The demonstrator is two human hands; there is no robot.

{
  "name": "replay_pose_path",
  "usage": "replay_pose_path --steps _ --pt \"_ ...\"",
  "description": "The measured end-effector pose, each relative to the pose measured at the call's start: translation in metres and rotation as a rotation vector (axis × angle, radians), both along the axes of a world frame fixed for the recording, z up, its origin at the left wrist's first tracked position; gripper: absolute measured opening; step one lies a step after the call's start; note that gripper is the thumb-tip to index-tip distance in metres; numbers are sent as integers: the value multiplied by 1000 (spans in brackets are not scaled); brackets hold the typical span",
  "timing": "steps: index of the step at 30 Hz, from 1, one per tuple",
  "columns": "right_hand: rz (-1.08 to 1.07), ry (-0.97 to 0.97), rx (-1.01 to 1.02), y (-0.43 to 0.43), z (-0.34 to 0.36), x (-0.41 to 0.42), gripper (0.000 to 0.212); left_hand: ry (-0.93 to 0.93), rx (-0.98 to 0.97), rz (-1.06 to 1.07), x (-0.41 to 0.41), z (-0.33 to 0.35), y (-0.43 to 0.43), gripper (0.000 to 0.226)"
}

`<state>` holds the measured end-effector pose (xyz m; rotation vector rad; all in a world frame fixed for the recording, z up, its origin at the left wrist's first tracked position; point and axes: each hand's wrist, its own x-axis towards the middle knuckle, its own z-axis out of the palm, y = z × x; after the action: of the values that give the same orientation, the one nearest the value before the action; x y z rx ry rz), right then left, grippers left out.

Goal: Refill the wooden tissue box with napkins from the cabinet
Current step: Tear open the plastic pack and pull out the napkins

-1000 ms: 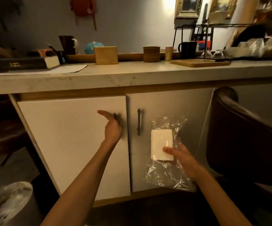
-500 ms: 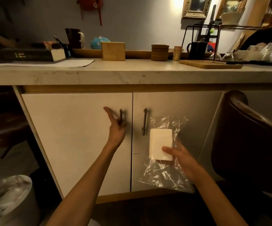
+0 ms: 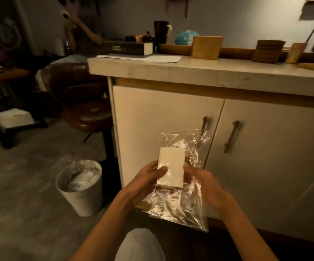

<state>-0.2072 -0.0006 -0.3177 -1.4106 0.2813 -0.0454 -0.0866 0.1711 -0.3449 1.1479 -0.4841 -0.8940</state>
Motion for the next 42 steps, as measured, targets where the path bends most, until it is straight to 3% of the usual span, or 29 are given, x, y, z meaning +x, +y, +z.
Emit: replay_pose_path --steps 2,5,9,14,19,24,28,34,36,39,40,42 --pt "58 -14 -34 2 1 8 51 26 16 27 10 3 17 58" --pt "-17 7 94 1 16 20 66 57 30 70 17 22 34 58" --pt "-34 57 261 15 85 20 31 120 86 92 19 81 48 50" --pt "-184 119 232 22 198 22 38 174 103 118 14 194 63 44" --pt "-302 227 142 32 326 8 35 228 113 103 4 324 72 64" --pt "-194 279 132 67 471 -10 26 199 169 188 -2 464 92 37" --pt "-205 199 37 70 506 -7 27 153 127 116 19 506 95 52" --pt "-353 168 129 62 533 -19 27 166 104 10 18 536 71 51" --pt "-423 161 25 54 536 -21 38 142 111 10 20 541 56 52" --pt "-724 132 -494 50 539 -16 49 8 168 74 18 544 30 53" --pt "-758 113 -570 51 538 -12 50 -34 177 97 16 546 20 53" --pt "-631 72 -515 57 545 2 62 -127 180 110 12 548 -2 55"
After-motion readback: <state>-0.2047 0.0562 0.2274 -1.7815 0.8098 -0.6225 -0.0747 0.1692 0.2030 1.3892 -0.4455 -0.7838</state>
